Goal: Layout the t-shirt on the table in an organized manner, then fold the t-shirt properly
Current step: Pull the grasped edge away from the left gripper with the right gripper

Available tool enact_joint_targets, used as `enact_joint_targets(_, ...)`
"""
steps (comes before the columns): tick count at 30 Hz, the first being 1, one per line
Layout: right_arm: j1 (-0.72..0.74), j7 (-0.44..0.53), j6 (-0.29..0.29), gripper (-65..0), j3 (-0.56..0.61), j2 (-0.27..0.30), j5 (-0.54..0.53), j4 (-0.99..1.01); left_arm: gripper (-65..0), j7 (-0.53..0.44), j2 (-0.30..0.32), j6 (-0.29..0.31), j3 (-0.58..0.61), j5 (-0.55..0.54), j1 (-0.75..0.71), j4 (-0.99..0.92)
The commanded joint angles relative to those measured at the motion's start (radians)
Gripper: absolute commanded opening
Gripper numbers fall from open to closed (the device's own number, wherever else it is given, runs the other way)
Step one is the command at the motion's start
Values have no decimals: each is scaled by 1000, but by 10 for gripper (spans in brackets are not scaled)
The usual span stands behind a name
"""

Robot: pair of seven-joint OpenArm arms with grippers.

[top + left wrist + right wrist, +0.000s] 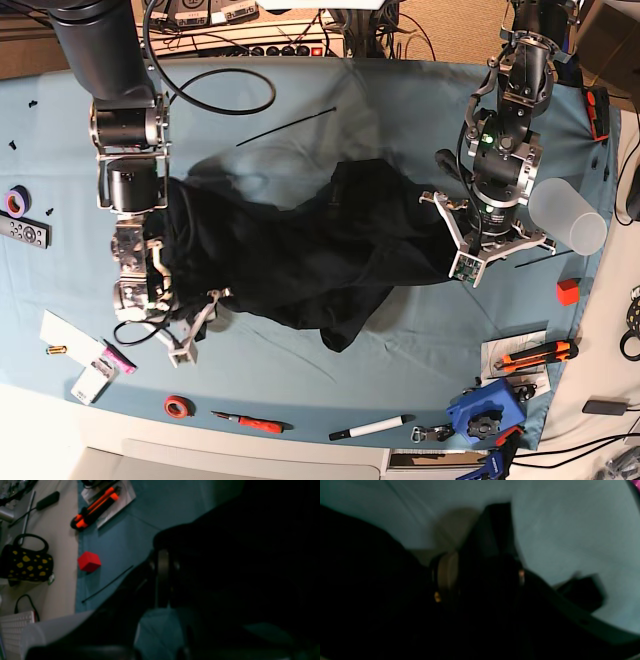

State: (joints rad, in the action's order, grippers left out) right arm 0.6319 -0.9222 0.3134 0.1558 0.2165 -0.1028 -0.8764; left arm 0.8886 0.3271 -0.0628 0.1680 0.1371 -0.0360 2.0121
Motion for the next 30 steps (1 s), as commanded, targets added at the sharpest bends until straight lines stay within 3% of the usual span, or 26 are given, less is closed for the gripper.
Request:
enact_joint_targets(1,38,31,-12,-370,-4,13,18,-12,-650,-21,3,-7,-5,11,14,18)
enact_joint_targets(5,34,53,-24,-370,-4,13,32,-13,-650,-21,3,-7,-5,11,14,18)
enact_joint_targets(11,33,72,-85,-370,-5,14,100,-13,-650,-22,3,-7,-5,11,14,18)
enact_joint_targets(15,33,85,-86,-372,-4,13,100,-13,-650,-22,3,-7,-5,11,14,18)
enact_joint_targets(17,32,72,-86,-450,-4,13,100,-13,-650,-22,3,-7,-5,11,14,18)
enact_joint_targets(20,33,55,-86,-641,-4,14,105,-13,-650,-22,3,-7,-5,11,14,18)
enact_joint_targets(25,35,19,-87,-650,-6,14,172,-57,-650,-22,3,-7,-5,11,14,18)
enact_joint_targets(30,36,14,-110,-650,-6,16,172,-243,-650,-24,3,-7,-5,11,14,18)
